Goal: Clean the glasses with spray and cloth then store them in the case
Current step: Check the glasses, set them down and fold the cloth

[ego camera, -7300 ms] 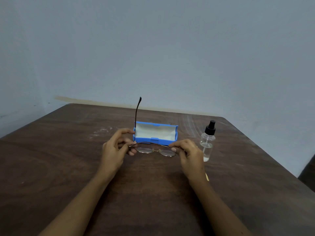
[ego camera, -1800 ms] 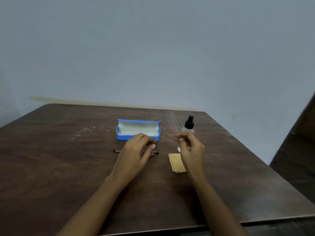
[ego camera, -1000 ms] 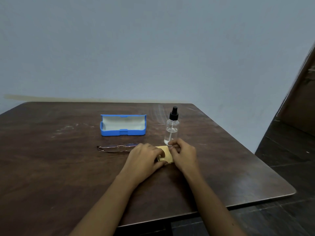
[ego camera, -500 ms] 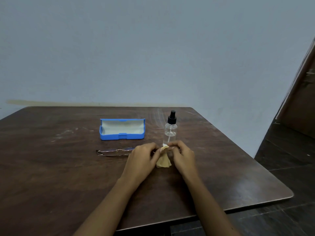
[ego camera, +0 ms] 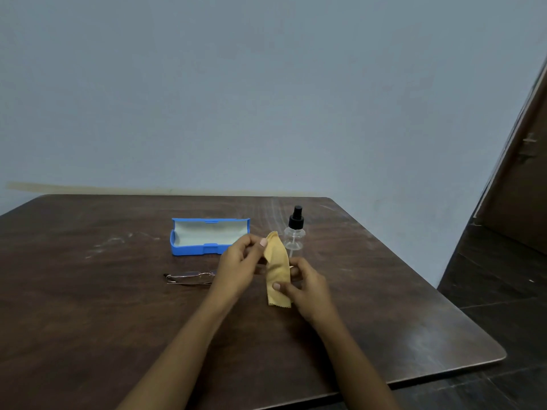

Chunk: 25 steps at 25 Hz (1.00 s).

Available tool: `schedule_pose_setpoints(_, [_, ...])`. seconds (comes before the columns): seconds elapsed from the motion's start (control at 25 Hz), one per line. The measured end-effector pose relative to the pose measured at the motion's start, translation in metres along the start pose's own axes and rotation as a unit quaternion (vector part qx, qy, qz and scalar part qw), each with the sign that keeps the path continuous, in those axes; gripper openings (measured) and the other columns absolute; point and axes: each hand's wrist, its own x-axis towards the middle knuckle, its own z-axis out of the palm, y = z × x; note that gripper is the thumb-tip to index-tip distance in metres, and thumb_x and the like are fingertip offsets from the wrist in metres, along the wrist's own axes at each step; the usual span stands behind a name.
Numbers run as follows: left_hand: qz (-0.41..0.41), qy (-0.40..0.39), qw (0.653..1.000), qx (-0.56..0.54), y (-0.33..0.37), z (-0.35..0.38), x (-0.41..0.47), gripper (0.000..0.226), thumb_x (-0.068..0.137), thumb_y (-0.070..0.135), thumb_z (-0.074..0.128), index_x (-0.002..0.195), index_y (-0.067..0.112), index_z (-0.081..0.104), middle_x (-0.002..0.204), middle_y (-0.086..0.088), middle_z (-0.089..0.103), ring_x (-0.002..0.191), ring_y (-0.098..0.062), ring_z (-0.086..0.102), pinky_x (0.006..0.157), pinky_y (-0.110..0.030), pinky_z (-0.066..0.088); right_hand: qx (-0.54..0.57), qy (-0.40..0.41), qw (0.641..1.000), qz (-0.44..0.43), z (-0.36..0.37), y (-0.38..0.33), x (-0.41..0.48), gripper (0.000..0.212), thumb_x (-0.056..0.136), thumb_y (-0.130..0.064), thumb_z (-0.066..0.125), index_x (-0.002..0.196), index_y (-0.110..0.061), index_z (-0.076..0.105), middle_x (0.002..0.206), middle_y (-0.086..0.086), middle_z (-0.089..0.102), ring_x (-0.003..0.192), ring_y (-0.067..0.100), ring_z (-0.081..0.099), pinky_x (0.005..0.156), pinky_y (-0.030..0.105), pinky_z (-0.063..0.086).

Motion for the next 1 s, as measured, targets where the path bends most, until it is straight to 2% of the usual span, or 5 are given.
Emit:
schedule_pose_setpoints(0.12, [-0.037, 0.032, 0.998, -0.040, 0.007, -0.006, 0.003, 0.020, 0.093, 0.022, 0.044, 0.079, 0.012, 0.054, 0.078, -0.008, 0.057, 0.069, -0.022, 0.060, 0.052, -0.021, 0.055, 0.024, 0.020, 0.999, -0.004, -0.003, -0.002, -0.001, 0.019, 0.077, -0.008, 0.070, 0.093, -0.011, 0.060, 0.073, -0.010, 0.055, 0.070, 0.007, 0.054, 0.060, 0.010, 0.044])
schedule_pose_setpoints(0.32, [-0.101, 0.090, 0.985, -0.108, 0.012, -0.017, 0.009, 0.021, 0.094, 0.026, 0.044, 0.078, 0.014, 0.052, 0.080, -0.007, 0.060, 0.051, -0.014, 0.066, 0.060, -0.026, 0.057, 0.170, 0.061, 0.984, 0.010, -0.005, -0.007, -0.004, 0.017, 0.081, -0.006, 0.065, 0.082, -0.022, 0.059, 0.072, -0.007, 0.057, 0.068, 0.007, 0.055, 0.056, 0.011, 0.043])
schedule_pose_setpoints(0.48, [-0.111, 0.101, 0.982, -0.111, 0.012, -0.023, 0.005, 0.023, 0.079, 0.017, 0.067, 0.093, 0.006, 0.053, 0.082, -0.011, 0.062, 0.062, -0.018, 0.065, 0.051, -0.020, 0.057, 0.196, 0.077, 0.978, 0.010, -0.006, -0.011, -0.005, 0.014, 0.082, -0.005, 0.064, 0.074, -0.017, 0.061, 0.072, -0.005, 0.061, 0.068, 0.006, 0.054, 0.053, 0.008, 0.040])
schedule_pose_setpoints(0.8, [-0.101, 0.123, 0.983, -0.095, 0.004, -0.034, 0.004, 0.018, 0.088, 0.014, 0.055, 0.102, 0.003, 0.055, 0.077, -0.009, 0.060, 0.059, -0.016, 0.058, 0.045, -0.018, 0.054, 0.279, 0.056, 0.958, 0.028, -0.005, -0.013, -0.007, 0.008, 0.085, -0.008, 0.060, 0.084, -0.015, 0.065, 0.078, -0.002, 0.064, 0.070, 0.007, 0.054, 0.059, 0.018, 0.043])
schedule_pose_setpoints(1.0, [-0.097, 0.167, 0.977, -0.087, 0.007, -0.050, 0.002, 0.012, 0.090, 0.015, 0.051, 0.094, 0.005, 0.057, 0.076, -0.006, 0.057, 0.063, -0.016, 0.058, 0.045, -0.017, 0.054, 0.347, 0.025, 0.937, 0.034, -0.002, -0.020, -0.005, 0.029, 0.077, 0.007, 0.064, 0.102, -0.007, 0.061, 0.087, 0.001, 0.064, 0.075, 0.005, 0.060, 0.061, 0.012, 0.049])
